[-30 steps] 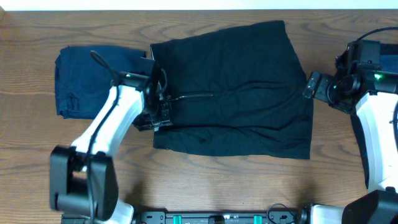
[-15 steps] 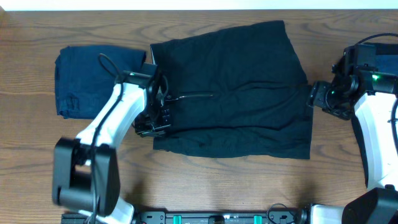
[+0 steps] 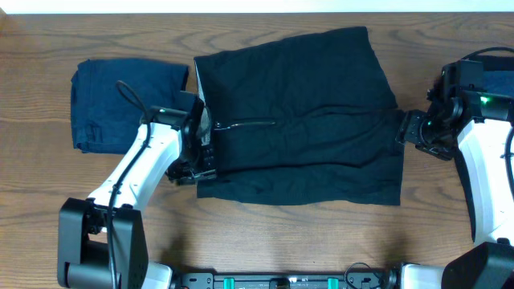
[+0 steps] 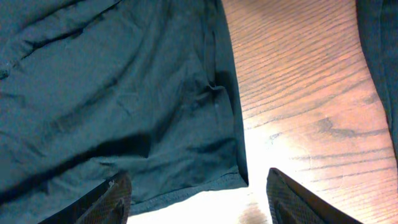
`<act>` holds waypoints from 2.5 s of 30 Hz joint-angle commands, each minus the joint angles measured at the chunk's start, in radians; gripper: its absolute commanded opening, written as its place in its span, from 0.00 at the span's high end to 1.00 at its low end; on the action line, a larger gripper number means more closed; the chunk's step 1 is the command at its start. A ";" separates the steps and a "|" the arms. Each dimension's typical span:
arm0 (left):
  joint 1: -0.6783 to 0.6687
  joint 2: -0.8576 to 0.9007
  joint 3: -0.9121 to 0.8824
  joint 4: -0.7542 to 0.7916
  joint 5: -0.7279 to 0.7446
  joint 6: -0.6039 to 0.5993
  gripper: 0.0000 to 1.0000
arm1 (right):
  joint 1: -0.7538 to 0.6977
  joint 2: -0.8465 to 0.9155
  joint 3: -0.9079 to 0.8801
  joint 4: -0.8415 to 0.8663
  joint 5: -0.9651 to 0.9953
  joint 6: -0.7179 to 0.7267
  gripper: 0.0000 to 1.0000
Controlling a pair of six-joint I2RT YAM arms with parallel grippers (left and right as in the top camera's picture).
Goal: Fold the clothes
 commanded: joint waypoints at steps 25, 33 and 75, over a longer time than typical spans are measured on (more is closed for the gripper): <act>0.032 0.079 -0.041 0.090 0.194 -0.007 0.81 | -0.003 0.005 -0.006 0.004 0.010 0.003 0.28; 0.032 0.010 -0.039 0.034 0.193 -0.008 0.80 | -0.003 0.005 -0.009 -0.011 0.010 0.003 0.29; 0.032 -0.214 -0.141 0.139 -0.017 -0.040 0.79 | 0.015 0.005 -0.361 0.155 -0.161 -0.016 0.38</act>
